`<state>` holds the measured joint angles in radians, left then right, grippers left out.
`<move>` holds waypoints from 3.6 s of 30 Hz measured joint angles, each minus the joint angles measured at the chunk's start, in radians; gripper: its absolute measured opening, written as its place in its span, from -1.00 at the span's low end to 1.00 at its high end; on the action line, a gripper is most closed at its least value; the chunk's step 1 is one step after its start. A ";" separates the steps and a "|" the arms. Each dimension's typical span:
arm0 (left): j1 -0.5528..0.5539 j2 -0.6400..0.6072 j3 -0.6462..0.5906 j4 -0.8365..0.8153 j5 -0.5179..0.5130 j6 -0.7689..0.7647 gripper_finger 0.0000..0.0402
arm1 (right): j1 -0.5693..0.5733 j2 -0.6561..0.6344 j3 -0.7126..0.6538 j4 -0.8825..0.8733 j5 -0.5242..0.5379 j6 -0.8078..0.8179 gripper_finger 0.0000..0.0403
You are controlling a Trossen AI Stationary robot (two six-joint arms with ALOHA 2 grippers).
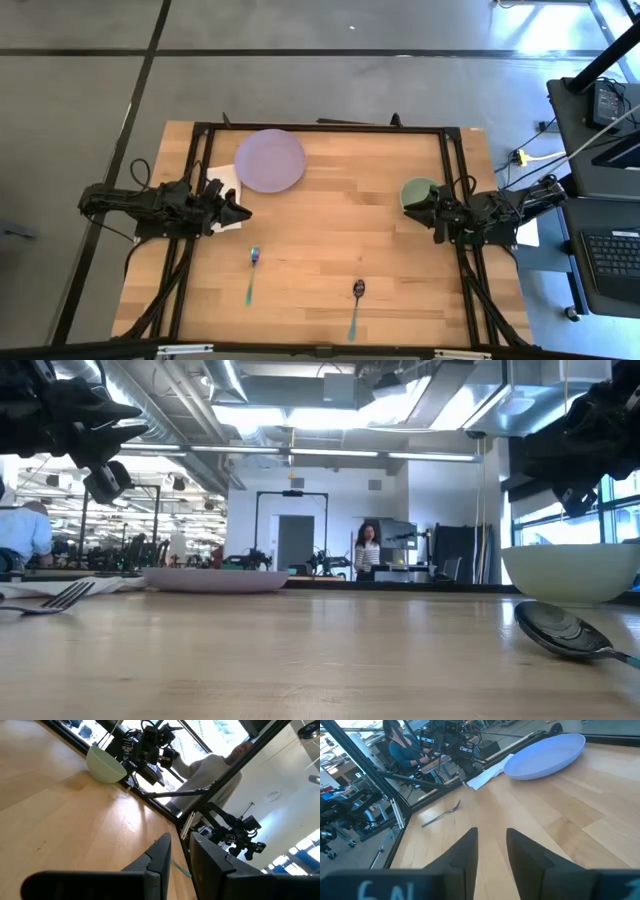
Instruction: Set table place
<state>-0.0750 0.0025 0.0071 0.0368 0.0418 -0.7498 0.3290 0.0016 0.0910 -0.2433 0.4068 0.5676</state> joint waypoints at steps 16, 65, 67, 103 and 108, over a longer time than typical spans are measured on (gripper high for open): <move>0.000 0.000 0.000 0.000 0.000 0.000 -0.67 | 0.000 0.000 0.000 0.000 0.000 0.000 -0.48; 0.006 0.000 0.000 0.005 -0.128 0.133 -0.67 | 0.000 0.002 0.001 0.731 0.158 -0.089 -0.48; 0.005 0.000 0.000 0.032 -0.196 0.118 -0.67 | 0.000 0.002 0.001 0.717 0.211 -0.104 -0.48; 0.042 0.084 0.245 0.161 -0.245 -0.097 -0.67 | -0.011 0.653 0.199 0.863 0.565 0.213 -0.48; 0.042 0.082 0.313 0.161 -0.234 -0.004 -0.67 | -0.011 0.799 0.292 0.861 0.533 0.212 -0.48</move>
<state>-0.0331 0.0849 0.3197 0.1976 -0.1919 -0.7535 0.3176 0.8001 0.3831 0.6178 0.9401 0.7799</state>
